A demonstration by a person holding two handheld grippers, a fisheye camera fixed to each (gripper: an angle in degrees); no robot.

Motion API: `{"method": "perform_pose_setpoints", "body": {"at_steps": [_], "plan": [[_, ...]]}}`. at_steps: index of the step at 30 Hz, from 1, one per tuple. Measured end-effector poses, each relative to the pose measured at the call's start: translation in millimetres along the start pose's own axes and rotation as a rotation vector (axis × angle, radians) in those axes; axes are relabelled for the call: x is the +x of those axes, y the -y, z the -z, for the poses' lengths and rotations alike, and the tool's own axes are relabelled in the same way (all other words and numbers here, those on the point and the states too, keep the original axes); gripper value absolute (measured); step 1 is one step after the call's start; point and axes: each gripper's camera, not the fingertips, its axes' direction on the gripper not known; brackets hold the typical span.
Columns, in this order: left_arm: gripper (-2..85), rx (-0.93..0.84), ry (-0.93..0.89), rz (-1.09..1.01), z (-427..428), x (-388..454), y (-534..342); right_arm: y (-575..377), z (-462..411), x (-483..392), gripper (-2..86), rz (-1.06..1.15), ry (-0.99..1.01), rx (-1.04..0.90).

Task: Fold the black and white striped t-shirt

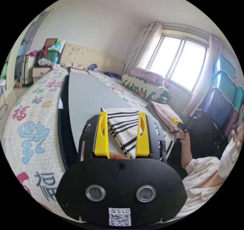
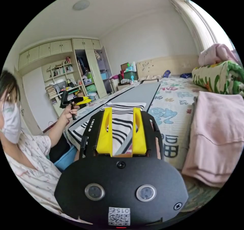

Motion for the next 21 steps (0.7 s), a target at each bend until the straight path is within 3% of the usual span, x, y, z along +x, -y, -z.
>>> {"method": "perform_pose_setpoints", "body": {"at_steps": [8,18,21], "plan": [[18.1,-0.300,0.049,0.184,-108.6,-48.7,135.1,161.3,-170.5,37.8,12.7,-0.225,-0.036,-0.178],[16.3,-0.321,-0.024,0.197,-86.9,-24.8,203.7,292.8,-271.2,24.3,10.5,-0.204,-0.003,-0.419],[14.2,-0.333,-0.080,0.211,-81.5,-19.5,214.9,305.5,-265.3,18.3,8.9,-0.202,0.036,-0.372]]}}
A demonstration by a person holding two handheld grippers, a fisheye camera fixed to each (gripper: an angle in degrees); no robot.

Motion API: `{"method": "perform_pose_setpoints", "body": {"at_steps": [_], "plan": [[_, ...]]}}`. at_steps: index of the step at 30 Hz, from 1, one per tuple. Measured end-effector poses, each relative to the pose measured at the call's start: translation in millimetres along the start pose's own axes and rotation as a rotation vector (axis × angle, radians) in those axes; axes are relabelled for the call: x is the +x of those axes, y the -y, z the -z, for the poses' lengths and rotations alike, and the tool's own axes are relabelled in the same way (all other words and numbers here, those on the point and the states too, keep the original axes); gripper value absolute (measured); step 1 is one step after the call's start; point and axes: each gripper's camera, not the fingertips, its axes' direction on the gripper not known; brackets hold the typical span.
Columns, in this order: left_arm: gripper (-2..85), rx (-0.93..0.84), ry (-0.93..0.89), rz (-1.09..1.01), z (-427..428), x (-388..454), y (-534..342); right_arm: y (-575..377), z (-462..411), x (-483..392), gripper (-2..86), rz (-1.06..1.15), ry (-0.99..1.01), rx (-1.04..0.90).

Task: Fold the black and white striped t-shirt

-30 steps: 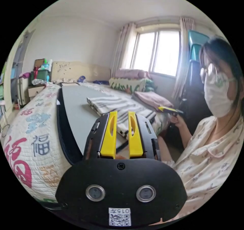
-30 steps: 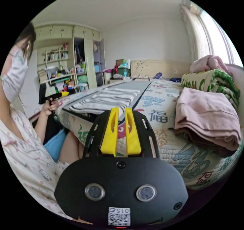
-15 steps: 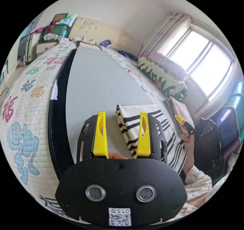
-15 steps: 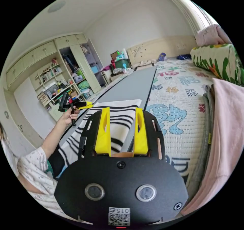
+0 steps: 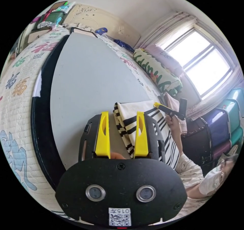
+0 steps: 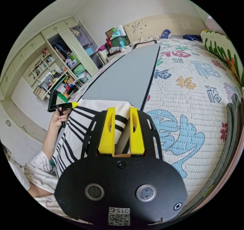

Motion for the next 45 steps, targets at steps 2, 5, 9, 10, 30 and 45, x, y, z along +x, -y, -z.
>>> {"method": "perform_pose_setpoints", "body": {"at_steps": [2,5,9,10,30,45], "plan": [[12.9,-0.010,-0.058,0.014,0.5,8.0,4.3,7.5,11.5,-1.9,7.8,-0.021,0.070,0.017],[10.9,-0.045,-0.036,-0.011,1.8,26.5,11.3,22.7,18.8,-4.4,6.1,-0.049,0.129,0.016],[7.2,-0.089,-0.056,-0.022,1.2,40.3,12.5,41.6,25.2,-15.6,3.9,-0.044,0.164,0.010],[6.4,-0.079,-0.061,-0.031,5.0,44.0,10.8,46.5,29.0,-20.3,3.6,-0.042,0.161,0.018],[4.9,0.098,0.041,-0.223,31.3,91.0,-72.7,104.4,64.3,-22.6,10.2,-0.101,0.234,0.053],[4.9,0.097,-0.001,-0.190,4.1,26.7,-135.5,123.0,51.8,74.6,7.0,-0.126,0.347,-0.047]]}}
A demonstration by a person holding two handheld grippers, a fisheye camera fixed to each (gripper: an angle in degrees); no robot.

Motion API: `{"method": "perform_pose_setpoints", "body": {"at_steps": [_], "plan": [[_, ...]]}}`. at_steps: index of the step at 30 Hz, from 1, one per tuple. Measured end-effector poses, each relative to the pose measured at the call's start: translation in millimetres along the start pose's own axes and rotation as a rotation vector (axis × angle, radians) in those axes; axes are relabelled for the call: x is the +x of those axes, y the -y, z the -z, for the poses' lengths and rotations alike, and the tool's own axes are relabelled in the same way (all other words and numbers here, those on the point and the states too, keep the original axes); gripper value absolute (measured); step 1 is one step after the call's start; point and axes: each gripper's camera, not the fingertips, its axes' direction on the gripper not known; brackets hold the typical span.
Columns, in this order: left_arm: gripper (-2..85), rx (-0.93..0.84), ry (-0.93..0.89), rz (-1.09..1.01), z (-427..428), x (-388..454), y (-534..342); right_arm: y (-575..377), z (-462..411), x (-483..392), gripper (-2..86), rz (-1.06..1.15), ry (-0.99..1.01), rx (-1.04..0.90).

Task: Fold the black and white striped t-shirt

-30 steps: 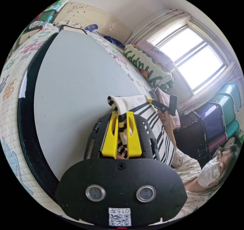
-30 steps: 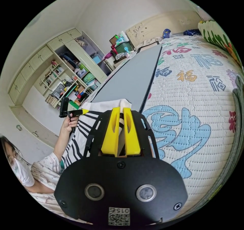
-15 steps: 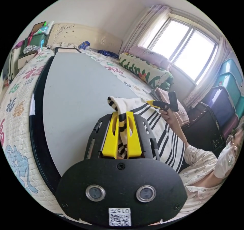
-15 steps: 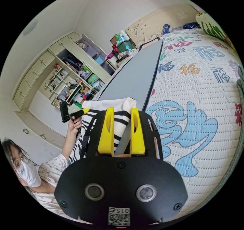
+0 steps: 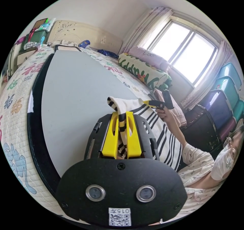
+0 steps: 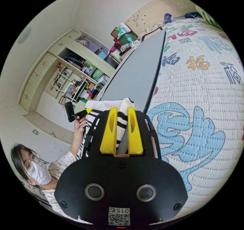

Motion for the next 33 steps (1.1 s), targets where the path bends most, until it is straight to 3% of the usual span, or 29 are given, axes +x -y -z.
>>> {"method": "perform_pose_setpoints", "body": {"at_steps": [5,9,15,20,24,29,33], "plan": [[4.8,0.023,-0.063,0.059,-10.1,-41.8,-36.1,1.6,2.5,65.4,5.2,-0.036,0.085,-0.050],[4.8,0.019,-0.085,0.079,-23.2,-66.1,-60.7,-35.1,22.0,120.7,2.4,-0.062,0.190,0.033],[4.7,0.014,-0.026,0.033,-47.8,-86.5,-105.2,-108.2,52.3,153.9,0.0,0.044,0.073,0.155],[4.2,0.024,0.070,-0.074,-71.4,-98.2,-150.8,-181.3,71.3,186.3,-0.4,0.149,-0.047,0.220],[3.3,0.048,0.131,-0.168,-76.7,-85.2,-176.3,-246.5,101.8,204.7,-0.5,0.190,-0.017,0.317],[2.4,0.179,0.124,-0.347,-43.1,-36.7,-235.2,-375.4,161.2,199.7,-0.6,0.345,-0.092,0.439],[2.1,0.320,0.136,-0.477,0.4,0.9,-307.3,-469.9,214.1,188.8,-0.6,0.472,-0.034,0.536]]}}
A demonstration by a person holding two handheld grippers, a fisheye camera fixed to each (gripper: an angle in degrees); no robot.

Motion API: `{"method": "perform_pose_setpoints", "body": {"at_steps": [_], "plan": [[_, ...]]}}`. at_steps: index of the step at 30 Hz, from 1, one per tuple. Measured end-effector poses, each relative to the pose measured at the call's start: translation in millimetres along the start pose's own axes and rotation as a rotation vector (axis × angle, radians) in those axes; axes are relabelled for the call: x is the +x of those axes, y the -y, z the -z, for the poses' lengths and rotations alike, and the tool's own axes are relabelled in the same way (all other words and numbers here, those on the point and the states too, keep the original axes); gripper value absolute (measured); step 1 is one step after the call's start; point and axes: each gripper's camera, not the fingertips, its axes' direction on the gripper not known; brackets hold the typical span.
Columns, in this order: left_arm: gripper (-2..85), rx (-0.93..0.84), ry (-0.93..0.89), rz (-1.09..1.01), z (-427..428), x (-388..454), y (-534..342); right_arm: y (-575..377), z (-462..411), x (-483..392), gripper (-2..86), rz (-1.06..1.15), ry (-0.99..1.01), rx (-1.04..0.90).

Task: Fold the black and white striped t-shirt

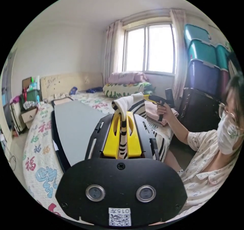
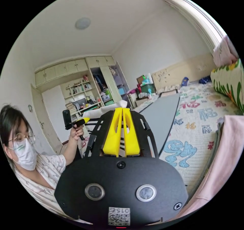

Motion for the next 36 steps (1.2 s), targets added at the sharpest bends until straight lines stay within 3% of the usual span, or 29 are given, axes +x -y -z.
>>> {"method": "perform_pose_setpoints", "body": {"at_steps": [8,15,21,25,29,32,36], "plan": [[1.5,0.237,0.170,-0.172,140.7,111.4,-105.8,-110.5,115.5,-85.8,-0.6,0.251,0.185,0.117],[1.7,0.242,0.413,-0.125,211.2,160.9,-192.5,-235.5,93.0,-97.5,-0.7,0.282,0.429,0.057],[1.6,0.185,0.752,0.042,237.1,180.2,-285.3,-362.8,-13.2,-121.6,-0.6,0.284,0.658,-0.181],[1.5,0.184,0.933,0.271,257.5,141.3,-345.5,-467.2,-128.1,-170.3,-0.7,0.322,0.721,-0.386],[1.5,0.120,1.131,0.567,273.4,39.0,-404.6,-599.8,-264.7,-224.3,-0.7,0.402,0.646,-0.547],[1.5,-0.006,1.167,0.754,268.1,-44.7,-437.9,-676.8,-348.9,-241.8,-0.7,0.382,0.547,-0.673],[1.5,-0.016,1.193,0.823,260.2,-104.3,-452.5,-730.8,-398.8,-255.4,-0.7,0.433,0.464,-0.680]]}}
